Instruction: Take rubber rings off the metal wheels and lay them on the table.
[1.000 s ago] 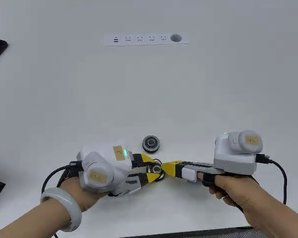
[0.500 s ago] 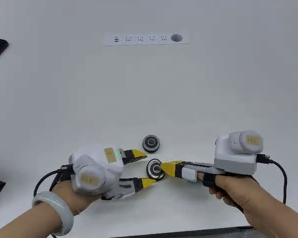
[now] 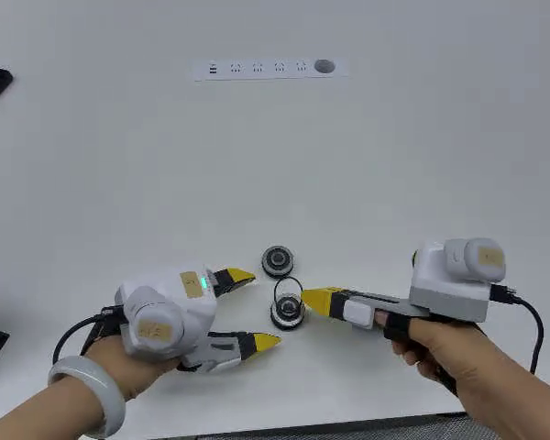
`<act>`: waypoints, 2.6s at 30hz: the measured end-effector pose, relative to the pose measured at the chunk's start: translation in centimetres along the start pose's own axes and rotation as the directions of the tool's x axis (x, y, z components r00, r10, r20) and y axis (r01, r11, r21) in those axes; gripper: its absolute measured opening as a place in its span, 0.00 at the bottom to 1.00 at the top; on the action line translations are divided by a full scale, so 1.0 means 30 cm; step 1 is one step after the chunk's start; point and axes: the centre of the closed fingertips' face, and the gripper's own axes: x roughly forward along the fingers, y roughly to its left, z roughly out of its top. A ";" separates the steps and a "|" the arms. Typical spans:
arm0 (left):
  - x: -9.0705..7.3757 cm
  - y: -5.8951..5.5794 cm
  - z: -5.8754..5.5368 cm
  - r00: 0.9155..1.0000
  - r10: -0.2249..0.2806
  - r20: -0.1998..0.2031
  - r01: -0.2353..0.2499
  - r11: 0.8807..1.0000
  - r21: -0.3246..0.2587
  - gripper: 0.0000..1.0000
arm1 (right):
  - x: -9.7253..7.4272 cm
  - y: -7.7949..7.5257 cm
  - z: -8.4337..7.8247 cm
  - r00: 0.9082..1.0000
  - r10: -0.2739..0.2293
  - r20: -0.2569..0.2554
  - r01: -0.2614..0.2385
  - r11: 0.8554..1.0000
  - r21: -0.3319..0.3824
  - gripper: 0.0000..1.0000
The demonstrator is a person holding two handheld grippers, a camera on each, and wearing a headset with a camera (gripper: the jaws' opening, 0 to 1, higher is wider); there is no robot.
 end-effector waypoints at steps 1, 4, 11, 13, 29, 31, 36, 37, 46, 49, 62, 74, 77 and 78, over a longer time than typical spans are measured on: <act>0.000 0.001 -0.001 1.000 0.002 -0.002 -0.002 1.000 0.000 0.52 | -0.005 -0.006 0.006 1.000 -0.003 0.009 0.003 1.000 0.005 0.02; -0.001 0.004 -0.008 1.000 0.004 -0.004 -0.004 1.000 -0.005 0.52 | -0.025 -0.035 0.026 0.999 -0.025 0.036 0.024 0.999 0.025 0.02; -0.002 0.004 -0.008 1.000 0.006 -0.004 -0.006 1.000 -0.014 0.51 | -0.057 -0.106 0.049 0.994 -0.082 0.076 0.077 0.995 0.068 0.02; -0.003 0.005 -0.008 1.000 0.008 -0.006 -0.008 1.000 -0.015 0.51 | -0.063 -0.117 0.052 0.992 -0.096 0.084 0.089 0.993 0.080 0.02; -0.001 0.004 -0.003 1.000 0.007 -0.004 -0.008 1.000 -0.024 0.48 | -0.070 -0.208 0.026 0.973 -0.223 0.055 0.222 0.975 0.013 0.07; -0.001 0.005 -0.003 1.000 0.008 -0.004 -0.008 1.000 -0.022 0.48 | -0.068 -0.212 0.026 0.972 -0.228 0.051 0.229 0.973 -0.010 0.09; 0.000 0.007 -0.003 1.000 0.008 -0.004 -0.008 1.000 -0.023 0.47 | -0.068 -0.221 0.022 0.969 -0.244 0.038 0.246 0.967 -0.064 0.15; 0.000 0.007 -0.003 1.000 0.008 -0.005 -0.008 1.000 -0.024 0.47 | -0.067 -0.220 0.021 0.969 -0.246 0.034 0.248 0.966 -0.077 0.16; 0.003 0.010 0.009 1.000 0.008 0.004 -0.008 1.000 -0.023 0.45 | -0.067 -0.191 0.044 0.972 -0.229 0.051 0.234 0.964 -0.130 0.22; 0.005 0.012 0.015 1.000 0.008 0.008 -0.007 1.000 -0.022 0.44 | -0.060 -0.171 0.058 0.976 -0.206 0.066 0.213 0.969 -0.125 0.22; 0.027 -0.008 0.051 1.000 -0.019 0.022 0.019 1.000 0.003 0.35 | -0.022 -0.122 0.028 0.989 -0.147 0.037 0.150 0.983 -0.105 0.21; 0.052 -0.034 0.058 0.998 -0.054 0.015 0.054 0.998 0.029 0.25 | -0.006 -0.107 -0.006 0.992 -0.126 0.019 0.127 0.989 -0.082 0.21; 0.061 -0.039 0.058 0.998 -0.061 0.009 0.060 0.998 0.035 0.23 | -0.006 -0.112 -0.012 0.992 -0.126 0.017 0.127 0.989 -0.077 0.21; 0.063 -0.039 0.057 0.998 -0.061 0.007 0.061 0.997 0.036 0.23 | -0.006 -0.112 -0.012 0.992 -0.125 0.017 0.126 0.989 -0.075 0.21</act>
